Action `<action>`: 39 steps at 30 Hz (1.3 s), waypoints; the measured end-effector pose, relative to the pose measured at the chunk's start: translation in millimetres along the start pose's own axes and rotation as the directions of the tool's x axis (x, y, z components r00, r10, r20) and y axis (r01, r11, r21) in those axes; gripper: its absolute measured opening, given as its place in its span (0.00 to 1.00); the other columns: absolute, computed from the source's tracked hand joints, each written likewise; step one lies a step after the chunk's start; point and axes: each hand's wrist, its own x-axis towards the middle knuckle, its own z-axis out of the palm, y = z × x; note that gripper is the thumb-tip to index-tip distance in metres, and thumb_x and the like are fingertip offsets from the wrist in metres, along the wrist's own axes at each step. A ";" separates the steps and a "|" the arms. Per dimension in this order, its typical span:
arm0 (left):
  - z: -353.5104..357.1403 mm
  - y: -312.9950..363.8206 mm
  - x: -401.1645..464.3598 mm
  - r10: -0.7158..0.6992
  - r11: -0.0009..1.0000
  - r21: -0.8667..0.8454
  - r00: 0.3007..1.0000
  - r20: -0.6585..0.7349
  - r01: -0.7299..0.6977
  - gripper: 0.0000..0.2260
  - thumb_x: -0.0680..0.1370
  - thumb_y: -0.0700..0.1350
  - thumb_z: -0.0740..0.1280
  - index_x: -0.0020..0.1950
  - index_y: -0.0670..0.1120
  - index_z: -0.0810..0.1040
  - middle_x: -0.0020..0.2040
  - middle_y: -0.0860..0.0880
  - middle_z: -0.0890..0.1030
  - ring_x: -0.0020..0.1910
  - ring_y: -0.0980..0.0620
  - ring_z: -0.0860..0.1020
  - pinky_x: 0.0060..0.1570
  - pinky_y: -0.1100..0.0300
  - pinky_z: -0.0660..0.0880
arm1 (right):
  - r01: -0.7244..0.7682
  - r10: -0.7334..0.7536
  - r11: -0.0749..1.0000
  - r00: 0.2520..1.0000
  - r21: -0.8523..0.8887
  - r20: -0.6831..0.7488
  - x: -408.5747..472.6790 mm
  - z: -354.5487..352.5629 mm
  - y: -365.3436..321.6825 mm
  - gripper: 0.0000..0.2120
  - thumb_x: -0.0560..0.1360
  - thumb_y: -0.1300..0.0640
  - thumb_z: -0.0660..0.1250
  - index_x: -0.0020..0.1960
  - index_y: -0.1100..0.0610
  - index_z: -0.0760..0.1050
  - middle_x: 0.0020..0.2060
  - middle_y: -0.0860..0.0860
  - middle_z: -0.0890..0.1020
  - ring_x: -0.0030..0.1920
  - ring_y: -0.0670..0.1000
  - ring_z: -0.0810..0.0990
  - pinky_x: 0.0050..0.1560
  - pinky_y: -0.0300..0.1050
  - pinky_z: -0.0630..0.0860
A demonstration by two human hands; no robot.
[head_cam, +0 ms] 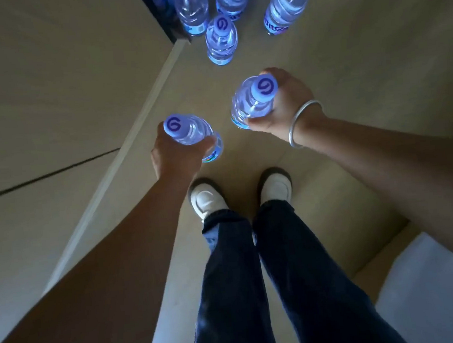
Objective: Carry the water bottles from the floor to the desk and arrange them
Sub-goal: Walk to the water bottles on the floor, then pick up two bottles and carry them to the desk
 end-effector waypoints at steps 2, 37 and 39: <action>-24.1 -0.5 -33.2 -0.033 0.999 -0.014 0.999 0.002 0.033 0.33 0.53 0.60 0.72 0.56 0.52 0.74 0.46 0.54 0.78 0.49 0.47 0.80 0.50 0.50 0.78 | 0.037 -0.037 0.999 0.999 0.008 0.016 -28.0 -17.8 -23.0 0.27 0.63 0.53 0.74 0.59 0.59 0.71 0.54 0.53 0.77 0.53 0.54 0.76 0.54 0.44 0.70; -373.5 -142.7 -616.7 -0.339 0.939 -0.305 0.560 -0.756 0.158 0.26 0.58 0.62 0.73 0.44 0.53 0.64 0.33 0.54 0.75 0.34 0.45 0.74 0.34 0.60 0.67 | 0.958 -0.761 0.280 0.185 0.058 0.622 -504.5 -97.7 -449.8 0.21 0.56 0.42 0.75 0.45 0.45 0.73 0.40 0.43 0.82 0.43 0.45 0.81 0.47 0.47 0.77; -376.7 -174.5 -648.9 -0.372 0.928 -0.317 0.520 -0.769 0.195 0.25 0.58 0.63 0.72 0.44 0.53 0.65 0.32 0.55 0.74 0.33 0.45 0.73 0.34 0.60 0.65 | 0.980 -0.770 0.196 0.126 0.043 0.626 -539.8 -78.0 -459.1 0.24 0.53 0.37 0.72 0.46 0.42 0.72 0.41 0.41 0.81 0.43 0.44 0.80 0.46 0.43 0.76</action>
